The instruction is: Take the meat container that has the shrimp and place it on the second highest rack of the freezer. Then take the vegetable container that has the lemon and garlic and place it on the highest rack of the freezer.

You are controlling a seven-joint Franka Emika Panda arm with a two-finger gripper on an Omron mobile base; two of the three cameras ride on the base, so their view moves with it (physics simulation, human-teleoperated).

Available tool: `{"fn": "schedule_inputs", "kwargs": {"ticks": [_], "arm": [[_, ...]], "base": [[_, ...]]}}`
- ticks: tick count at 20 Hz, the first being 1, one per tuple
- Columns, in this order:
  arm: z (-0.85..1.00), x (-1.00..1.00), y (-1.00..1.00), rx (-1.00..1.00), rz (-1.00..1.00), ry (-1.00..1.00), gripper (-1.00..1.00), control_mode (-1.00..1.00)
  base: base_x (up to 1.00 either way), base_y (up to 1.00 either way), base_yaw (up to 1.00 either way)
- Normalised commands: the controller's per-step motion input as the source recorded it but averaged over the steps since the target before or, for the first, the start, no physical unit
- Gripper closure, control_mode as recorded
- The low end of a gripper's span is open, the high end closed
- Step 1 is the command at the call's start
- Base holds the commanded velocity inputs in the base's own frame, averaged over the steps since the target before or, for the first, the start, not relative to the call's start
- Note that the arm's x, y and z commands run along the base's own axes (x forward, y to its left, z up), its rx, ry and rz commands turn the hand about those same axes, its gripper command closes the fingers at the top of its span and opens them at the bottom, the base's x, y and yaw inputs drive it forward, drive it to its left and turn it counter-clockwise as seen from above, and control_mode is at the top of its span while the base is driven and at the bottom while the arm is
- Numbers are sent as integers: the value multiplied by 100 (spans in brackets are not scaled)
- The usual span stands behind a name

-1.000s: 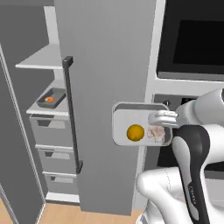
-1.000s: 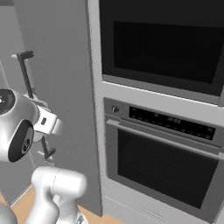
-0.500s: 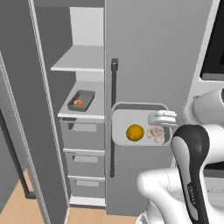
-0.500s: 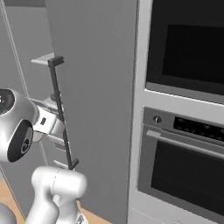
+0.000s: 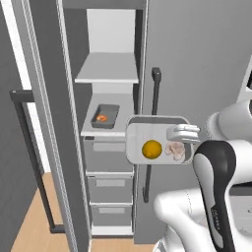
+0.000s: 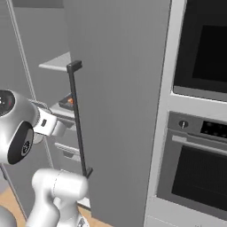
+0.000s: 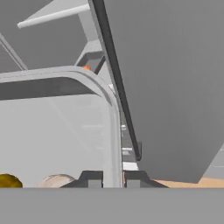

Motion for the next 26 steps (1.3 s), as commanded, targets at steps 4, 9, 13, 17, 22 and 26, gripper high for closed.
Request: {"fn": "schedule_inputs", "kwargs": {"ticks": [4, 9, 13, 17, 22, 26], "arm": [[0, 0, 0, 0, 0, 0, 100, 100], [0, 0, 0, 0, 0, 0, 100, 100], [0, 0, 0, 0, 0, 0, 100, 100], [0, 0, 46, -1, -3, -4, 100, -100], [5, 6, 57, 0, -34, -9, 100, -100], [37, 15, 9, 11, -58, -2, 100, -100]], "base": [[39, 34, -24], [48, 11, -24], [17, 53, -16], [0, 49, -1], [0, 0, 0], [0, 0, 0]]}}
